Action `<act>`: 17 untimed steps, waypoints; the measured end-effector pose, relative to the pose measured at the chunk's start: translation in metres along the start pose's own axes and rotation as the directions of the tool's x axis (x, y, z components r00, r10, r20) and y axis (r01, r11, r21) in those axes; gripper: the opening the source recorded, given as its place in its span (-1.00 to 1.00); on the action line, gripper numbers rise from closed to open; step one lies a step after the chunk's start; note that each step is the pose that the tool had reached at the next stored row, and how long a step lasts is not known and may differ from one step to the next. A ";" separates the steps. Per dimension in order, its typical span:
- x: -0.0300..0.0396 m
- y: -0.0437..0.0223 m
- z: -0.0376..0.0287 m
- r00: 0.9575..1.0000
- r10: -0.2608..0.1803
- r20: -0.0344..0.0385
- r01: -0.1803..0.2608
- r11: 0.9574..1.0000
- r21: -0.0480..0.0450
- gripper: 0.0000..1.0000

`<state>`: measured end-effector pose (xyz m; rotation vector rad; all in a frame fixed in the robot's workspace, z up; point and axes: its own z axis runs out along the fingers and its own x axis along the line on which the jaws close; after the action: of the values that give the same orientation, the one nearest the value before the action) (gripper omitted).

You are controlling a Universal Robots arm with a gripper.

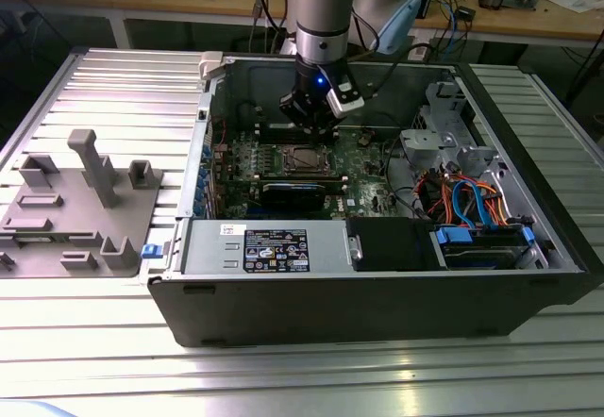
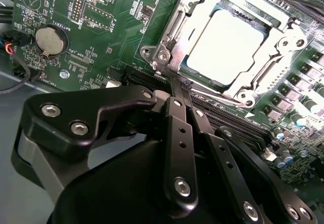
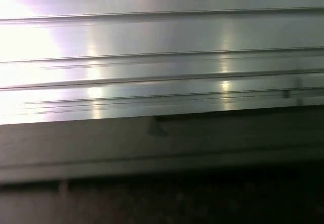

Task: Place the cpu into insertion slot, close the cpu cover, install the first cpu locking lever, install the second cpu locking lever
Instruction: 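Install the first cpu locking lever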

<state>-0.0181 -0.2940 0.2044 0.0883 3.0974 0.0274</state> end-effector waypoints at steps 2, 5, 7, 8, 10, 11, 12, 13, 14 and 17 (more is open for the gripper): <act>-0.0001 0.0001 0.0001 1.000 0.000 0.000 0.000 1.000 -0.001 -0.79; -0.0001 0.0001 -0.0010 1.000 0.000 0.000 0.000 1.000 -0.001 -0.79; -0.0002 0.0001 -0.0013 1.000 0.000 0.000 0.000 1.000 -0.001 -0.79; -0.0002 0.0001 -0.0015 1.000 0.000 0.000 0.000 1.000 -0.001 -0.79; -0.0002 0.0001 -0.0017 1.000 0.000 0.000 0.000 1.000 0.000 -0.79; -0.0002 0.0001 -0.0020 1.000 0.000 0.000 0.000 1.000 0.000 -0.79; -0.0002 0.0001 -0.0023 1.000 0.000 0.000 0.000 1.000 0.000 -0.79; -0.0002 0.0001 -0.0025 1.000 0.000 0.000 0.000 1.000 0.000 -0.79; -0.0002 0.0001 -0.0026 1.000 0.000 0.000 0.000 1.000 -0.001 -0.79; -0.0002 0.0001 -0.0033 1.000 0.000 0.000 0.000 1.000 0.000 -0.79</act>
<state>-0.0180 -0.2939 0.2077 0.0882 3.0973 0.0277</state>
